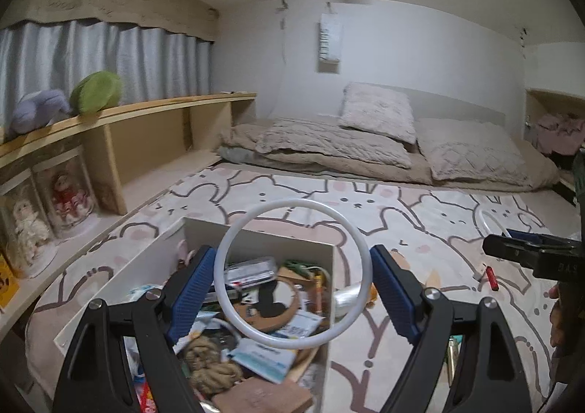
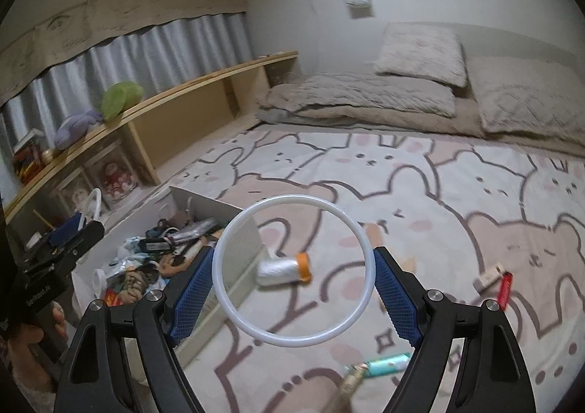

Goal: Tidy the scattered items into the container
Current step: 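Lower the white ring into the shoebox and open the right tool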

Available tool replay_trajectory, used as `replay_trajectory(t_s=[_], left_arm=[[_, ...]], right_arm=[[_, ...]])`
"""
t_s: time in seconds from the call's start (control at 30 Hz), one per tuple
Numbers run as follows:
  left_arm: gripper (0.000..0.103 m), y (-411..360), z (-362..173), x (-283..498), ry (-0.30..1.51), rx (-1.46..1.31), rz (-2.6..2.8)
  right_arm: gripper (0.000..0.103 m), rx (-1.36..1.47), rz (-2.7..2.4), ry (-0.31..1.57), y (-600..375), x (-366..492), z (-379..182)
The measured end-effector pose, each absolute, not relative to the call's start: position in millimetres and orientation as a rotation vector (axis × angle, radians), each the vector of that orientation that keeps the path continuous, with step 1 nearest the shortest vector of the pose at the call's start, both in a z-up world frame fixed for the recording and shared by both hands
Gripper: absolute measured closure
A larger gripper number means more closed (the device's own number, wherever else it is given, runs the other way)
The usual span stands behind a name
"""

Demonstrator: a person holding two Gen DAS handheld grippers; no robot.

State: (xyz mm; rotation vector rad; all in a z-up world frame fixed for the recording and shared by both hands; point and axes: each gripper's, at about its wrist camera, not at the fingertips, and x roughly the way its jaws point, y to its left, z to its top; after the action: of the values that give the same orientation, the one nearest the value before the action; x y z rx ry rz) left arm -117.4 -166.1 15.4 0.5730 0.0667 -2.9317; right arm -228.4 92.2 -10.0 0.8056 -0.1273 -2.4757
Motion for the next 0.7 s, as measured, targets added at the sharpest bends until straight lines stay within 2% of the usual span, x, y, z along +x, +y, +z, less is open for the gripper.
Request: replay_trajectory(t_s=[0.2, 0.7], left_arm=[[0.018, -190, 13, -108, 0.161, 0.55, -2.913], [0.018, -212, -7, -120, 0.251, 0.633, -2.888]], right_arm=[[0.018, 0.791, -2.419, -0.095, 58, -228, 0], [0.018, 0.8, -2.296, -0.057, -4, -226, 8]])
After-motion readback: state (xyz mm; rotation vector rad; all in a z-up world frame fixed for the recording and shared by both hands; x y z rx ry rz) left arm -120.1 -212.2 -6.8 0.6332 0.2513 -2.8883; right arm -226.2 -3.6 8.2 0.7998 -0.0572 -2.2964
